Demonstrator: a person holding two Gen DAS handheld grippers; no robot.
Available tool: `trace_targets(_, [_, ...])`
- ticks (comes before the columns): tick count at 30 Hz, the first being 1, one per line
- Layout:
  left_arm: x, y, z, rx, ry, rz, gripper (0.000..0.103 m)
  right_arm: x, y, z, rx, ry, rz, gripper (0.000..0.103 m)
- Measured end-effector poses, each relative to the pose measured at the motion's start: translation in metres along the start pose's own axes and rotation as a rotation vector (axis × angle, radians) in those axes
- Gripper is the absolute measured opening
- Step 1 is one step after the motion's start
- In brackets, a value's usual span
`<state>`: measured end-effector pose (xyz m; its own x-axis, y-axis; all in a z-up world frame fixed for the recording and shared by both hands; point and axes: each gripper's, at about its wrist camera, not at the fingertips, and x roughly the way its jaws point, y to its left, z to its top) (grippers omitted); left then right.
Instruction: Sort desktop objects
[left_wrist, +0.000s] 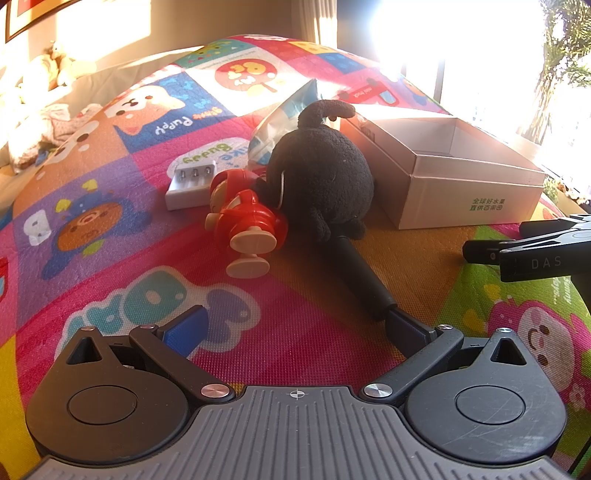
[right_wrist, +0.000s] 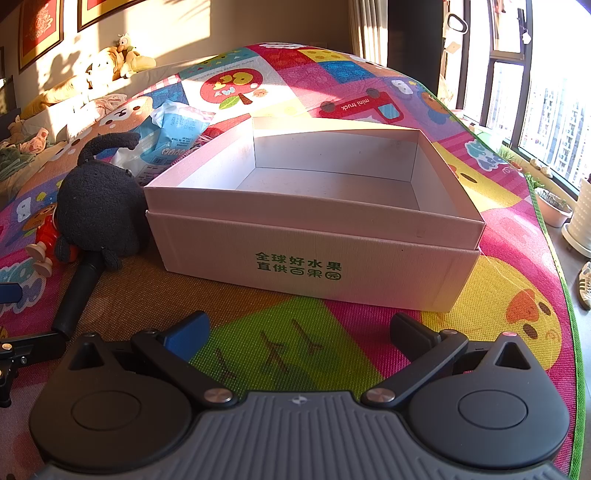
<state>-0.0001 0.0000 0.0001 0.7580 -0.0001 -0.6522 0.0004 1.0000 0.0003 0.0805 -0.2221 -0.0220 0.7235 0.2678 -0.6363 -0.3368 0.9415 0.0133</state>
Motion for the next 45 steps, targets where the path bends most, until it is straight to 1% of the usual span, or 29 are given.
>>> trace_targets(16, [0.000,0.000,0.000,0.003,0.002,0.004,0.103,0.001,0.000,-0.001,-0.002,0.000,-0.001,0.103])
trace_targets(22, [0.001,0.002,0.002,0.005,0.017,-0.005,0.103,0.002,-0.002,0.001,0.002,0.002,0.002,0.103])
trace_targets(25, [0.001,0.004,0.002,0.016,0.032,-0.019,0.103,0.002,-0.005,0.004,0.022,0.026,0.017,0.103])
trace_targets(27, [0.000,0.004,0.002,0.026,0.046,-0.027,0.103,-0.002,-0.005,0.004,0.017,0.060,0.009,0.103])
trace_targets(29, [-0.001,0.005,0.002,0.034,0.047,-0.030,0.103,-0.005,-0.001,0.002,0.010,0.067,-0.004,0.103])
trace_targets(34, [-0.005,0.005,0.001,0.031,0.025,-0.036,0.103,-0.004,-0.003,0.005,0.000,0.077,0.002,0.103])
trace_targets(38, [-0.011,0.005,0.006,0.001,-0.023,-0.058,0.103,-0.004,-0.003,0.006,0.006,0.082,0.000,0.103])
trace_targets(42, [-0.012,-0.004,0.018,0.044,-0.087,-0.051,0.103,-0.003,-0.003,0.008,-0.004,0.092,0.005,0.103])
trace_targets(45, [-0.007,-0.014,0.027,0.095,-0.113,-0.027,0.103,-0.005,-0.005,0.007,-0.013,0.090,0.026,0.103])
